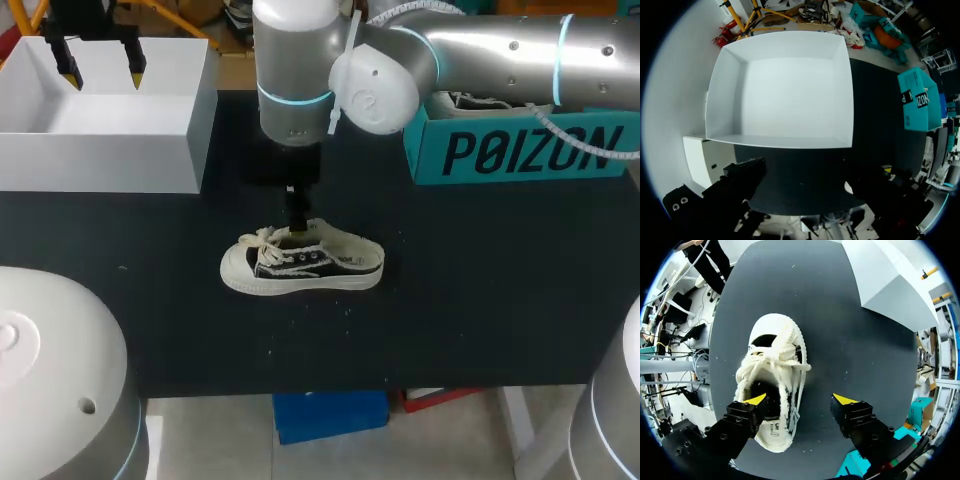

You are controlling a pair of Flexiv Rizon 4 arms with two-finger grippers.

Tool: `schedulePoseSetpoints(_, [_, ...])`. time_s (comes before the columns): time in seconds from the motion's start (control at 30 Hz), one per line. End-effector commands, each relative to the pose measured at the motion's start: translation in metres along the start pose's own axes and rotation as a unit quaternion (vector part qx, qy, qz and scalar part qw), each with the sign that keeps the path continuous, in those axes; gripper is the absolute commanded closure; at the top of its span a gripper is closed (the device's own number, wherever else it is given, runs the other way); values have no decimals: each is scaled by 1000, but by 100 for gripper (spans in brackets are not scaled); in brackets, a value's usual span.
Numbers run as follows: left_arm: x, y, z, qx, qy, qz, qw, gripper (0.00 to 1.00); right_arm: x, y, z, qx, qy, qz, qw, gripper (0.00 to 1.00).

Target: Take the shoe out of the shoebox, open the shoe tongue, remove and reinsert the insole, then place the shoe into the shoebox

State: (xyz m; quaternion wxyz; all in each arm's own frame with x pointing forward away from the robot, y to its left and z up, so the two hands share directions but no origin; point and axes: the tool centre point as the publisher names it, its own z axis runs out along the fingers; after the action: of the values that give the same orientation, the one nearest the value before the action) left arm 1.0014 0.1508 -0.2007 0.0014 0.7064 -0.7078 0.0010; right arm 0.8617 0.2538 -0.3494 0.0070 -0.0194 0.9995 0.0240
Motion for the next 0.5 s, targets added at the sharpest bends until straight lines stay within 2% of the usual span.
schedulePoseSetpoints(0.03, [0, 0, 0, -1, -1, -1, 1000, 0, 17, -22, -37, -52, -19, -8, 998, 0])
schedulePoseSetpoints(0.33, [0, 0, 0, -1, -1, -1, 1000, 0, 32, -30, -61, -166, -16, -69, 984, 0])
schedulePoseSetpoints(0.43, [0, 0, 0, -1, -1, -1, 1000, 0, 37, -34, -63, -224, 4, -125, 966, 0])
schedulePoseSetpoints(0.47, [0, 0, 0, -1, -1, -1, 1000, 0, 39, -39, -63, -257, 14, -135, 957, 0])
schedulePoseSetpoints(0.5, [0, 0, 0, -1, -1, -1, 1000, 0, 40, -42, -63, -273, 15, -133, 953, 0])
